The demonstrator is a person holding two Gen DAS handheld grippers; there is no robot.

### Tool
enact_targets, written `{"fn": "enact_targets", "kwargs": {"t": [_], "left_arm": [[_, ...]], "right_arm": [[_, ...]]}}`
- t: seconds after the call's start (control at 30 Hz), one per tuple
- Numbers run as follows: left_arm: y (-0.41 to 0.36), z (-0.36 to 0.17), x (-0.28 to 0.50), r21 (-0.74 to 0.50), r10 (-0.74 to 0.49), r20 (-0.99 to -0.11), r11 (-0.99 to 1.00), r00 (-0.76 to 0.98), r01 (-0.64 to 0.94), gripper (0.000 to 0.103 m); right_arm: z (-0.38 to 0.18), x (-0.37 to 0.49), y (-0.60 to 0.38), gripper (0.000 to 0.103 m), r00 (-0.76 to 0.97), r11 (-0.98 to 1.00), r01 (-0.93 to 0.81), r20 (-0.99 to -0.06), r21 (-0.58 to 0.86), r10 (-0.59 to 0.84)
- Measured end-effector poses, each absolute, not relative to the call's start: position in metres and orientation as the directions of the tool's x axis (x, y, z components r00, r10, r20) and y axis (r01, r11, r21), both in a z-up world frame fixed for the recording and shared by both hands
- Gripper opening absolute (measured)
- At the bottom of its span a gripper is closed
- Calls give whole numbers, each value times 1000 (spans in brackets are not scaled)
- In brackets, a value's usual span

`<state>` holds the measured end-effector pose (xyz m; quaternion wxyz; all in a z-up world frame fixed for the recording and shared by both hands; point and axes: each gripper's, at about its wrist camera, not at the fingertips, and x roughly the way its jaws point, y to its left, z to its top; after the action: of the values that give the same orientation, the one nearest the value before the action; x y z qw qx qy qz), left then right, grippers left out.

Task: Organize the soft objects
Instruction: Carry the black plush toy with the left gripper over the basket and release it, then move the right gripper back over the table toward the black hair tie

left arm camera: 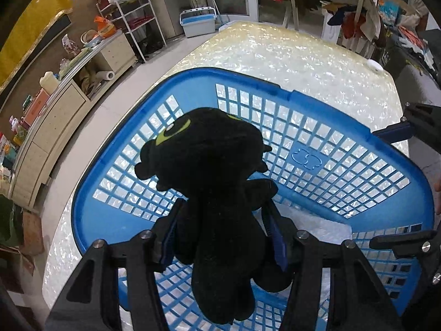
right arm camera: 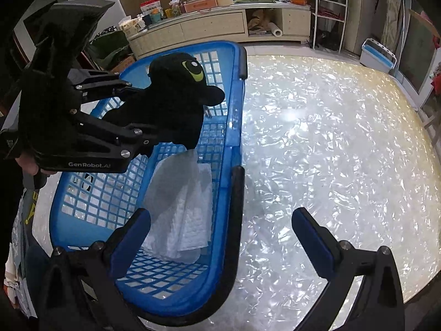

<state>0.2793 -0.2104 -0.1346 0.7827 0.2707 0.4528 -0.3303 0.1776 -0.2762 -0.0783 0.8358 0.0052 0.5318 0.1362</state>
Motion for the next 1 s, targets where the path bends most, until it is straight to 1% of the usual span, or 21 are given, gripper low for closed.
{"fn": "enact_targets", "kwargs": {"t": [0.03,0.07,0.23,0.33,0.4,0.47,0.5,0.53,0.67,0.73,0.8,0.83,0.9,1.0], "left_arm": [[-211,-136,280,131,-265,-890,632,372,764,57],[-212,-136,280,127,-268,-890,630,368,766,62],[-212,-132,285,124,-251,-902,628,351,768,78],[-214,-128,284,176,-218,-891,641,398,747,79],[-217,-125,283,222,-176,-887,649,427,728,79],[-215,-119,282,239,-166,-879,657,446,715,79],[-215,-116,281,238,-169,-876,662,452,710,80],[-213,-110,278,233,-183,-869,667,459,707,85],[-210,-96,266,255,-184,-852,672,490,696,86],[-211,-90,255,259,-198,-847,656,493,709,90],[-211,-84,245,265,-208,-842,645,498,717,98],[-210,-80,239,248,-229,-843,637,487,730,102],[-207,-73,229,206,-271,-846,629,460,749,103],[-203,-62,215,190,-289,-837,644,465,741,103]], "right_arm": [[-78,178,-276,103,396,963,-221,-888,154,233],[-79,178,-276,103,395,963,-219,-889,155,233],[-82,180,-278,103,394,964,-208,-888,165,237],[-84,177,-277,103,391,963,-209,-888,169,241],[-84,174,-277,103,392,962,-209,-887,174,246],[-81,172,-277,103,395,962,-207,-884,180,250],[-80,170,-277,103,398,961,-205,-882,184,253],[-78,168,-278,103,401,961,-202,-880,188,257],[-72,163,-280,103,410,959,-199,-872,202,269],[-68,160,-280,103,414,958,-200,-868,207,274],[-66,156,-280,103,417,957,-201,-866,209,276],[-64,154,-280,103,419,957,-202,-865,209,278],[-61,150,-281,103,422,956,-207,-863,205,277],[-54,143,-280,103,427,955,-217,-861,201,278]]}}
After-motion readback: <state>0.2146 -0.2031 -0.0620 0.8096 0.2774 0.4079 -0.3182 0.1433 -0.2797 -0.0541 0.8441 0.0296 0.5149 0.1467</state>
